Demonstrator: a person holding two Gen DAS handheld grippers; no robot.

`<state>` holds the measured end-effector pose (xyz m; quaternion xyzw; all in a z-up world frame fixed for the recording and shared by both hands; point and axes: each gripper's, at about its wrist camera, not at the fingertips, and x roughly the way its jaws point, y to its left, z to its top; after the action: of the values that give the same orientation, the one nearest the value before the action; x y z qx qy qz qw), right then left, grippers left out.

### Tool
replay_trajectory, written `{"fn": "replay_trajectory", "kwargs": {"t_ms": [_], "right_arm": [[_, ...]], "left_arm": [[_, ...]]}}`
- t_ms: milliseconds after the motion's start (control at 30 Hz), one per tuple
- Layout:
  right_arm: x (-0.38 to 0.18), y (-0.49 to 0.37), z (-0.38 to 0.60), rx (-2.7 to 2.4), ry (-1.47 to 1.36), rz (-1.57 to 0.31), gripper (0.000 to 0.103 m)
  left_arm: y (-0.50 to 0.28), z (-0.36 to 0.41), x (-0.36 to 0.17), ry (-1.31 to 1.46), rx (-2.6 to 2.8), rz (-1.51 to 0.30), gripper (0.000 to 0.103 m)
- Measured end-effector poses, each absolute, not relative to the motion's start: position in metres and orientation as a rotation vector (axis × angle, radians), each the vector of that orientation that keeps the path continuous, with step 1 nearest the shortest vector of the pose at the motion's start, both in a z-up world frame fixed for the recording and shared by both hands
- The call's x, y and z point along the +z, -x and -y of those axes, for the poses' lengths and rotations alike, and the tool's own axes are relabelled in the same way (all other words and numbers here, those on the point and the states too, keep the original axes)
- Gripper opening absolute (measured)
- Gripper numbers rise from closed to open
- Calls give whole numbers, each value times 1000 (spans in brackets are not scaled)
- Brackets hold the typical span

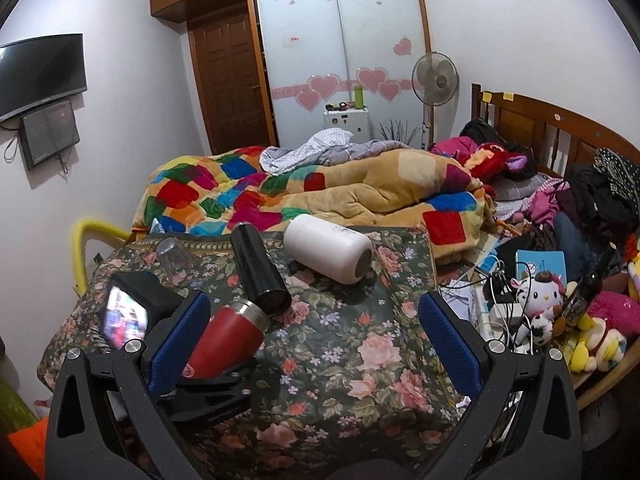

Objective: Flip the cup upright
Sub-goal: 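Lift the red bottle with the left gripper toward the right gripper, then grasp the red bottle with the right gripper while the left gripper releases it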

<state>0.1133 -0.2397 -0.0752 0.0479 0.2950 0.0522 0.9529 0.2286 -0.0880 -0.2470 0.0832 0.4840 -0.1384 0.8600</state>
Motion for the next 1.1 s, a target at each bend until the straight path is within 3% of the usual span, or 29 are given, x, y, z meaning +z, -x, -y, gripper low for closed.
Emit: {"fn": "replay_trajectory", "kwargs": {"t_ms": [133,467,700,1100], "right_arm": [[-82,-116,242,93,-96,-623,103],[-98,-126,244,89,-110,-696,103],[-94,-127,236,92,-94,-701,103],[-112,-142,193,132,-59,-757,103]], "left_arm": [[-240,85,-270,-165,-270,-1070,63],[-240,85,-270,-188,-296,-1067,63],[-214,69,-226,-165,-311,-959,64],[-173,-36,-149,-52,-103,-756,67]]}}
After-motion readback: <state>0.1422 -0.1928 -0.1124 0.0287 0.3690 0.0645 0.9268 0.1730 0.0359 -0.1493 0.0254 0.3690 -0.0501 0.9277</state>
